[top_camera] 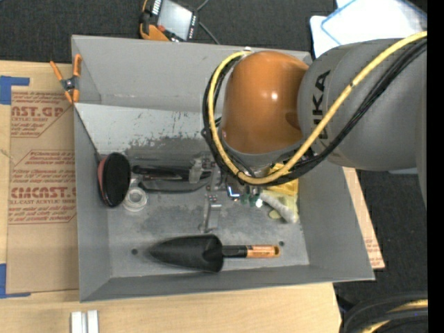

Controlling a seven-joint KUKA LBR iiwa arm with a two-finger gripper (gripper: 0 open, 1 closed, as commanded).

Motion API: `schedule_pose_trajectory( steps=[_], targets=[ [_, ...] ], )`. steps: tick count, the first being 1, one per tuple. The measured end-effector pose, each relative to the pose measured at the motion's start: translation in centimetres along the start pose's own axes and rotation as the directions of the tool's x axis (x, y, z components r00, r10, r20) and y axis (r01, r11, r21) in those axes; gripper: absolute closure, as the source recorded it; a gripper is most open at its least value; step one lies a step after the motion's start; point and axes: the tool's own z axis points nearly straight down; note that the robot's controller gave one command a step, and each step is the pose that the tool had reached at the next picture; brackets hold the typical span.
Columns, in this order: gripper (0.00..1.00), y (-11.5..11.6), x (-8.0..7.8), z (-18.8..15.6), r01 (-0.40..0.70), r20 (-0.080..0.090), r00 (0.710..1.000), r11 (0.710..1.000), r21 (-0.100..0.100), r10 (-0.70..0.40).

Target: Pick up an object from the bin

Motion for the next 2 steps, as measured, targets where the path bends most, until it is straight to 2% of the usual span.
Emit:
schedule_pose_trajectory(
  steps=[1,2],
  targets=[
    [0.00,0.0,0.0,0.0,0.000,0.000,1.000,1.000,0.000,0.000],
    [0.00,-1.6,2.6,5.5,0.015,-0.006,1.000,1.000,0.002,-0.015]
  ],
)
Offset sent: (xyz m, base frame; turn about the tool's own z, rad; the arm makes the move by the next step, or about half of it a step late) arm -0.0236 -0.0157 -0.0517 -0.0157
